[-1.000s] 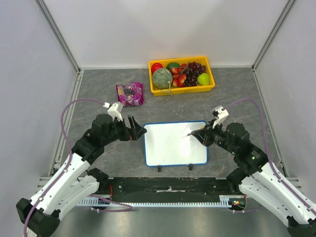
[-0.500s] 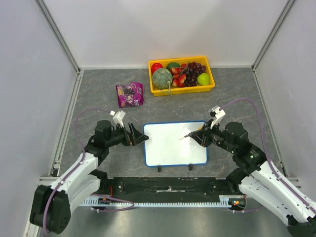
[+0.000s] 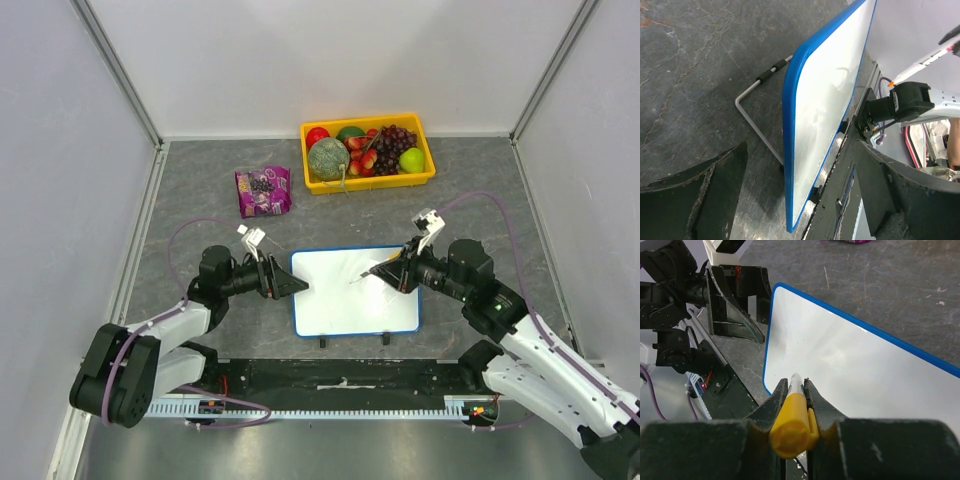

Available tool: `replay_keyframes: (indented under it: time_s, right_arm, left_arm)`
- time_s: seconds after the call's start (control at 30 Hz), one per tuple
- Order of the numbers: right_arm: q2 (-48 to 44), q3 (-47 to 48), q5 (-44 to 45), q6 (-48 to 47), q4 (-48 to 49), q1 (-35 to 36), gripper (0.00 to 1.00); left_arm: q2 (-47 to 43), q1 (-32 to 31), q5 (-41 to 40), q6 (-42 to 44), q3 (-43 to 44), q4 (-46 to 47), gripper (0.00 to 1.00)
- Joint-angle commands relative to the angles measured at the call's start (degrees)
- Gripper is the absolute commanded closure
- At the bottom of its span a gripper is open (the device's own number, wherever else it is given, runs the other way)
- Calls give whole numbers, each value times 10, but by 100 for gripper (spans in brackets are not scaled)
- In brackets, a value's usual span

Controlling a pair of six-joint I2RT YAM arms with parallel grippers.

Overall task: Write a sentence on the whiteboard
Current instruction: Hold the whiteboard at the corner of the board.

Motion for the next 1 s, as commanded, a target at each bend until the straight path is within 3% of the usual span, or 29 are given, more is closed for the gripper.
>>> replay_keyframes:
  time_s: [0.0, 0.23, 0.47, 0.8, 0.97]
  right_arm:
    - [37, 29, -29, 24, 57, 5, 100]
    - [68, 54, 27, 27, 84, 46, 100]
    - [107, 74, 126, 6, 97, 143, 100]
    - [123, 76, 274, -47, 124, 225, 100]
    - [133, 78, 301, -61, 134, 240, 100]
  left_arm:
    - [32, 1, 45, 21, -5, 92, 10]
    - [85, 1, 76, 26, 6, 110, 18]
    - [86, 1, 85, 31, -1, 112, 27]
    - [86, 1, 91, 25, -8, 110, 53]
    - [79, 0, 92, 22, -12, 111, 67]
